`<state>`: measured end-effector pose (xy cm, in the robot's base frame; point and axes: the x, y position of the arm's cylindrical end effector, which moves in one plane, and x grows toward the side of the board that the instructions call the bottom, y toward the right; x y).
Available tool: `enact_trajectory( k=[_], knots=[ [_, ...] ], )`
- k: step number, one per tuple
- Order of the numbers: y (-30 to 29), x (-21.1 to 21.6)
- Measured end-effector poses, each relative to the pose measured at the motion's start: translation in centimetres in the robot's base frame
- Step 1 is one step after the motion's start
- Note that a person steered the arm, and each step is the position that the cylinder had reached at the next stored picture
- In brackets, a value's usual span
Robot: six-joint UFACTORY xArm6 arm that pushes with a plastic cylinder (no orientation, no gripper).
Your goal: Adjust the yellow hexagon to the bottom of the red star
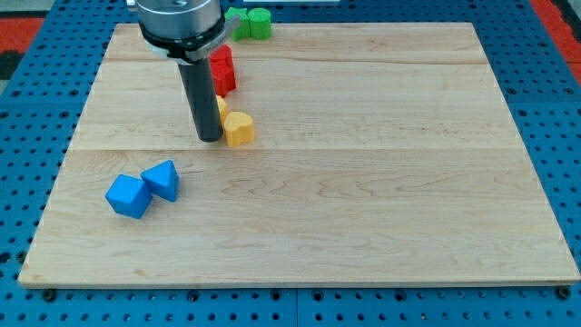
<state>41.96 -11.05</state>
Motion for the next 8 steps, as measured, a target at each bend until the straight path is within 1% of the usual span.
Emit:
enact_trajectory(
  k=[1,2,3,4,5,6,7,8],
  knots=[
    [-1.6,0.9],
    [-3.3,-0.7],
    [-3.0,-4.1],
    [-3.0,-4.6],
    [-3.9,-4.4],
    [-5.5,-2.1],
    [-4.2,-1.1],
    [-2.8,-1.8]
  ],
)
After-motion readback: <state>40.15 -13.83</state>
